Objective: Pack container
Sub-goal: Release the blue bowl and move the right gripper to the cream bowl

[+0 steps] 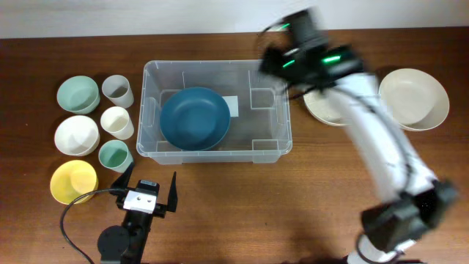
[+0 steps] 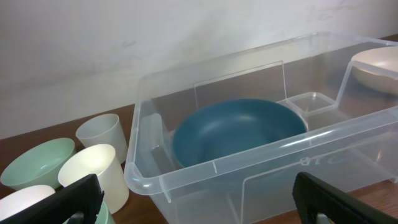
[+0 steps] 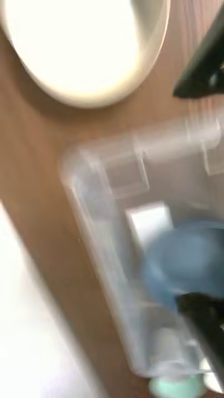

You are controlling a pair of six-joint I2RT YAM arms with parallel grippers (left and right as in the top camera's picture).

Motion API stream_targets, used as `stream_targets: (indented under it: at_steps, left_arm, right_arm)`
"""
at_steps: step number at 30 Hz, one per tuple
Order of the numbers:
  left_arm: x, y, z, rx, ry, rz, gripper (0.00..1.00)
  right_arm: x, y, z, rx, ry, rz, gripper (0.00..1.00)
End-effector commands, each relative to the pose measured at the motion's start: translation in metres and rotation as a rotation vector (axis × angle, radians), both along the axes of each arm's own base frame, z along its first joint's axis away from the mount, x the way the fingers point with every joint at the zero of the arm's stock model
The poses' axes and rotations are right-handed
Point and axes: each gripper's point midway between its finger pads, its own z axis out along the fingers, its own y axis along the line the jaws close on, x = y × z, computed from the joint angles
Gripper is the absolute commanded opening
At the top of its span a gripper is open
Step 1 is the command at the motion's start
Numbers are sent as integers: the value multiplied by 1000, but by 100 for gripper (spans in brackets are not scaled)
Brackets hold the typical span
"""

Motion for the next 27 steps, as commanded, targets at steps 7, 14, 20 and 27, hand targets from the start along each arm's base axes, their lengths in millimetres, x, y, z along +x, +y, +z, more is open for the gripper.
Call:
stream_targets:
  at_steps: [7, 14, 20, 27]
  left_arm:
    - [0, 1, -2, 13, -2, 6, 100]
    - [0, 1, -2, 13, -2, 6, 100]
    - [0, 1, -2, 13, -2, 6, 100]
    - [0, 1, -2, 13, -2, 6, 100]
  right_arm:
    - [-21, -172, -14, -14, 137, -372, 99]
    - [-20, -173, -115, 132, 373, -429, 99]
    - [-14, -172, -169, 201, 423, -534, 99]
    - [-20, -171, -204, 203, 431, -535, 99]
